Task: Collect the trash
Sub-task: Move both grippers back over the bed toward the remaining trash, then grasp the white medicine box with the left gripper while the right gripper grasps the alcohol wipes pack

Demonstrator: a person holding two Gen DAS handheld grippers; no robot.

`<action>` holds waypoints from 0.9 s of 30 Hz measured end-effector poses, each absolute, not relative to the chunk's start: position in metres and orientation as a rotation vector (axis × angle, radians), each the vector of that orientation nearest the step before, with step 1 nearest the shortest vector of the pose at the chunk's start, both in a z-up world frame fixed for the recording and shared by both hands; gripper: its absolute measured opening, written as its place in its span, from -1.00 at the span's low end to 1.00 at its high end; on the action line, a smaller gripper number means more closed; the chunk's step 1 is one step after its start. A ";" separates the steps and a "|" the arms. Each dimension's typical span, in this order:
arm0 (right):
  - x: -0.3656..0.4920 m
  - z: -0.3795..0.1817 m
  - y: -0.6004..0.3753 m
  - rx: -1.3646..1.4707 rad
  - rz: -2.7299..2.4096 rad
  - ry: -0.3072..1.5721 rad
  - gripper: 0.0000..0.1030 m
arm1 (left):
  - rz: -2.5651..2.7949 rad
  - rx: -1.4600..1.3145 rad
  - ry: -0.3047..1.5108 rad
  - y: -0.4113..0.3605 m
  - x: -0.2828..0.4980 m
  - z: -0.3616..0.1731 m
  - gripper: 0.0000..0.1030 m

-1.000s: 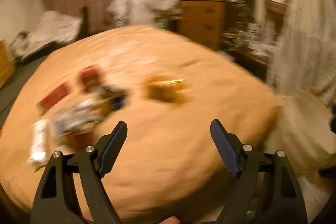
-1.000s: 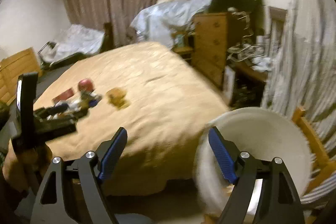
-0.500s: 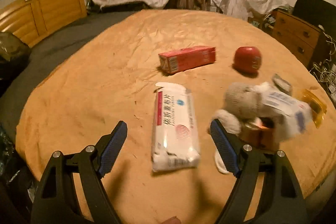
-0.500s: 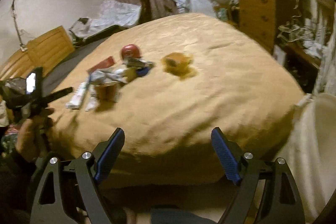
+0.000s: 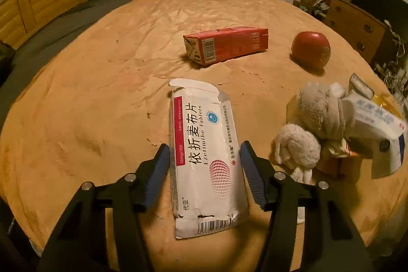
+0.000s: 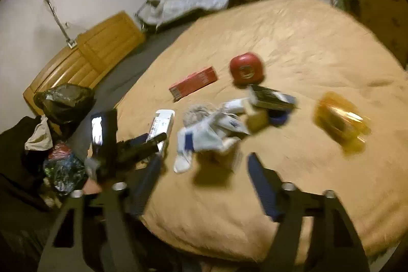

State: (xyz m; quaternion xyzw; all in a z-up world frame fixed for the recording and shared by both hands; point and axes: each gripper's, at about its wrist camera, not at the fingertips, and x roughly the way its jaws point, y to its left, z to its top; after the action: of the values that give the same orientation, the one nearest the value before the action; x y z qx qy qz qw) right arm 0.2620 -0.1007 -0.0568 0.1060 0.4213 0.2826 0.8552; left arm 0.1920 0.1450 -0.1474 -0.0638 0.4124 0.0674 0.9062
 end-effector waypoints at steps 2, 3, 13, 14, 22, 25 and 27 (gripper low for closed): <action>0.297 -0.061 -0.080 0.206 0.599 0.943 0.27 | 0.134 -0.138 0.848 0.147 0.191 -0.150 0.07; 0.312 -0.066 -0.069 0.205 0.606 0.979 0.27 | 0.129 -0.150 0.847 0.148 0.190 -0.151 0.07; 0.358 -0.114 -0.035 0.132 0.547 1.065 -0.23 | 0.109 -0.131 0.852 0.145 0.188 -0.162 0.13; 0.352 -0.107 -0.041 0.145 0.555 1.020 -0.29 | 0.111 -0.125 0.844 0.144 0.187 -0.163 0.13; 0.288 -0.098 -0.103 0.115 0.436 0.849 -0.46 | 0.112 -0.158 0.826 0.148 0.186 -0.162 0.12; 0.277 -0.123 -0.137 0.108 0.365 0.903 -0.45 | 0.112 -0.157 0.831 0.149 0.185 -0.162 0.13; 0.269 -0.138 -0.162 0.137 0.319 0.925 -0.30 | 0.112 -0.148 0.836 0.148 0.186 -0.162 0.15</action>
State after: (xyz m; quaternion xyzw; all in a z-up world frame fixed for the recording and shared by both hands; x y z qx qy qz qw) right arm 0.2694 -0.1625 -0.1378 0.0657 0.4439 0.1529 0.8805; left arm 0.1863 0.1483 -0.1621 -0.0716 0.4054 0.0543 0.9097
